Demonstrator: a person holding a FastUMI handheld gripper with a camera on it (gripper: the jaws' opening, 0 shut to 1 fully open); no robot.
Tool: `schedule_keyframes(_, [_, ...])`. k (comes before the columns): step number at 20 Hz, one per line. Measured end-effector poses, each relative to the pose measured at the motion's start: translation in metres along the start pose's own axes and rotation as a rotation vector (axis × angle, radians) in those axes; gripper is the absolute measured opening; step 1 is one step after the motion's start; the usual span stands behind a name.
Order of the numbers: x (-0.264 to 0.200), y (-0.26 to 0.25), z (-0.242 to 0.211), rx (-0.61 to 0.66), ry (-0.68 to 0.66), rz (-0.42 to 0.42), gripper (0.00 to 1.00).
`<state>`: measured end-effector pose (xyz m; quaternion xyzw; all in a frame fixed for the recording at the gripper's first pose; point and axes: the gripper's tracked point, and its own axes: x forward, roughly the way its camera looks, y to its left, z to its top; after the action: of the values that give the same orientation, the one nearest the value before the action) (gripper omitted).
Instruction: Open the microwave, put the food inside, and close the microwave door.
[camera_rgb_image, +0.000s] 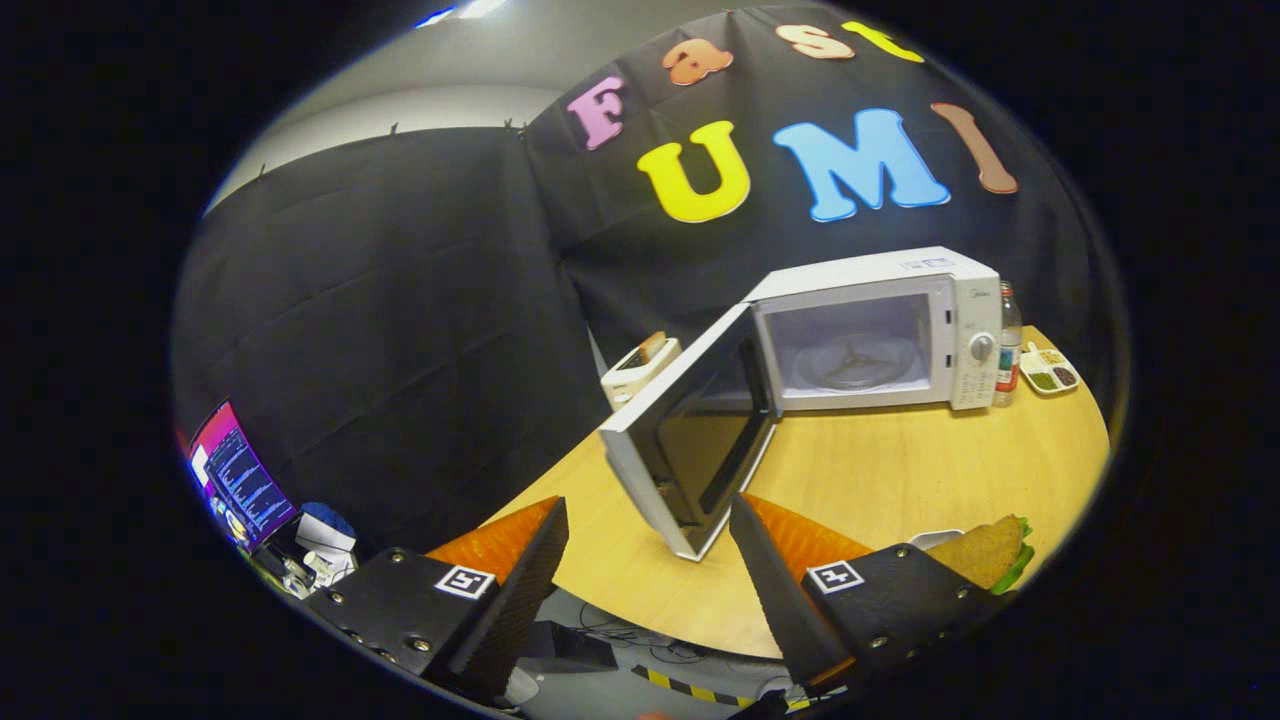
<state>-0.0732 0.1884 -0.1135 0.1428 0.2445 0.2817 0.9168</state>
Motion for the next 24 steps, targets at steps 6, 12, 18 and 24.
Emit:
schedule_keyframes(6, [-0.026, -0.097, 0.027, 0.142, -0.005, -0.102, 0.98])
schedule_keyframes(12, [-0.043, -0.175, 0.035, 0.24, 0.027, -0.163, 0.98])
schedule_keyframes(18, [-0.056, -0.231, 0.001, 0.382, 0.165, -0.146, 0.98])
schedule_keyframes(24, [-0.068, -0.263, -0.056, 0.529, 0.268, -0.148, 0.95])
